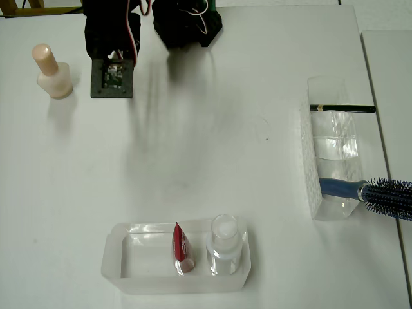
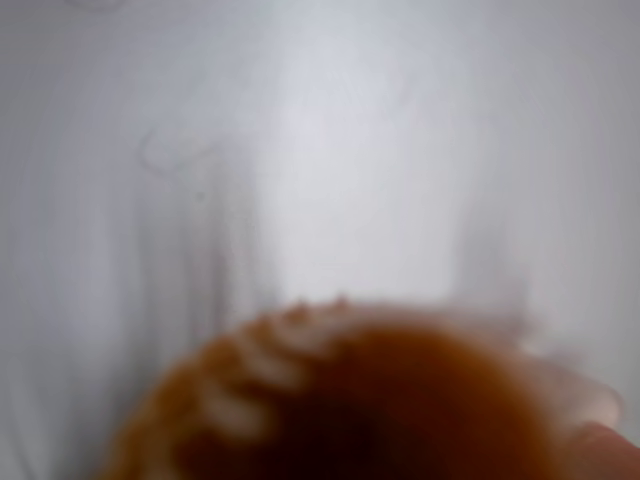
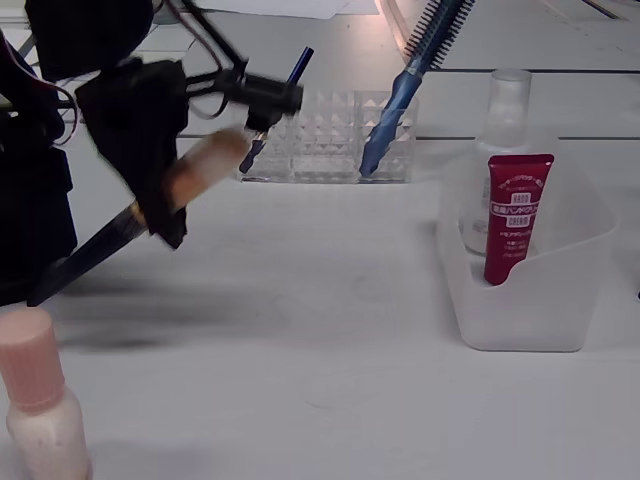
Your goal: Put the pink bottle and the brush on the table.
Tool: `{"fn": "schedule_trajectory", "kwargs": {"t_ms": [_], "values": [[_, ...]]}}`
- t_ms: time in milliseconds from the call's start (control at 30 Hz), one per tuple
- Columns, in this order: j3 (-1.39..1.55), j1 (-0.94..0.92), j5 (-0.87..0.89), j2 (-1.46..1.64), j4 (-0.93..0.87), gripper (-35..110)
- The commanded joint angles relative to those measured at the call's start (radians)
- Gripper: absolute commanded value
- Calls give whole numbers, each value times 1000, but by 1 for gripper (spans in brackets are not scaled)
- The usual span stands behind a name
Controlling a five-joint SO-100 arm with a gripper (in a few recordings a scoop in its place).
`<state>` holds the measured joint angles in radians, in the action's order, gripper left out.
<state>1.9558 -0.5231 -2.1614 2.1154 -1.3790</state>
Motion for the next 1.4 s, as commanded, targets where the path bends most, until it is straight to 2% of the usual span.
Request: {"fn": "schedule_trajectory", "kwargs": {"t_ms": [0,133,367,533,833,1367], "values": [[41,-67,-58,23,60,0],[127,-127,-98,21,164,0],[169,-190,-121,-11,212,0],[189,-253,-187,-69,313,0],[186,-262,-198,-175,465,0],[245,-255,-150,-265,522,0]]}}
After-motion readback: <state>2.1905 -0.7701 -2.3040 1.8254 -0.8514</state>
